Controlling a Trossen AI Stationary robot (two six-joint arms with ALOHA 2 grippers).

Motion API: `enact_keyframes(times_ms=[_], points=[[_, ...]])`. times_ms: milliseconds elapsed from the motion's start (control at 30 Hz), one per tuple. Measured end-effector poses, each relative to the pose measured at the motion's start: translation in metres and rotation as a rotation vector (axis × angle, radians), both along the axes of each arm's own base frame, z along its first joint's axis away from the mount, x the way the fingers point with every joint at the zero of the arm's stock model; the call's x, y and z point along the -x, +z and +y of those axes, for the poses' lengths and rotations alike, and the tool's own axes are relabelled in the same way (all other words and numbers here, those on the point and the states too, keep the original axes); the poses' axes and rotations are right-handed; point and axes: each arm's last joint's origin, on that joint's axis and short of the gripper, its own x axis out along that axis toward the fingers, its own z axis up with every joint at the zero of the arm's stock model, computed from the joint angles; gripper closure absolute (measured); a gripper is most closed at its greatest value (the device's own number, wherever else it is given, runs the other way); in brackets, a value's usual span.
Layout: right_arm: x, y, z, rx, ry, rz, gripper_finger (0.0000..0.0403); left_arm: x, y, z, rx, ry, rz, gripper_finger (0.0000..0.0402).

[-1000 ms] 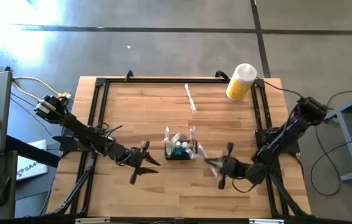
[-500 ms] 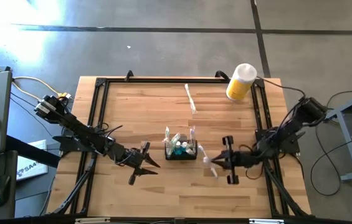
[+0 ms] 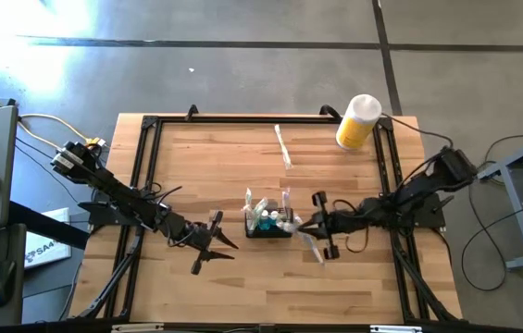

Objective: Pick & Place toothbrushing station
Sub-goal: Put the top blue toothbrush into the wire organizer

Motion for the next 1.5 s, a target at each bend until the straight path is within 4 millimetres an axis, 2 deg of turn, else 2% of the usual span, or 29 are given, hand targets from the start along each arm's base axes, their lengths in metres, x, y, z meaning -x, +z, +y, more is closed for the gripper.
enact_keyframes(times_ms=[200,533,833,1200,1500], points=[[-0.012,-0.017,-0.014,0.003,-0.043,0.067,0.0400,0.000,-0.001,0.000,-0.005,0.001,0.006,0.0272],[-0.029,-0.001,-0.027,-0.006,-0.032,0.002,0.0400,0.000,-0.001,0.000,0.042,0.000,0.031,0.0272],[-0.032,-0.001,-0.035,-0.004,-0.038,0.012,0.0400,0.000,-0.001,0.000,0.047,-0.001,0.025,0.0272],[-0.041,-0.035,-0.046,-0.040,-0.071,0.142,0.0399,0.000,0.000,0.000,0.005,-0.005,0.002,0.0272],[-0.040,-0.038,-0.040,-0.024,-0.060,0.149,0.0399,0.000,0.000,0.000,-0.027,-0.006,-0.003,0.0272]])
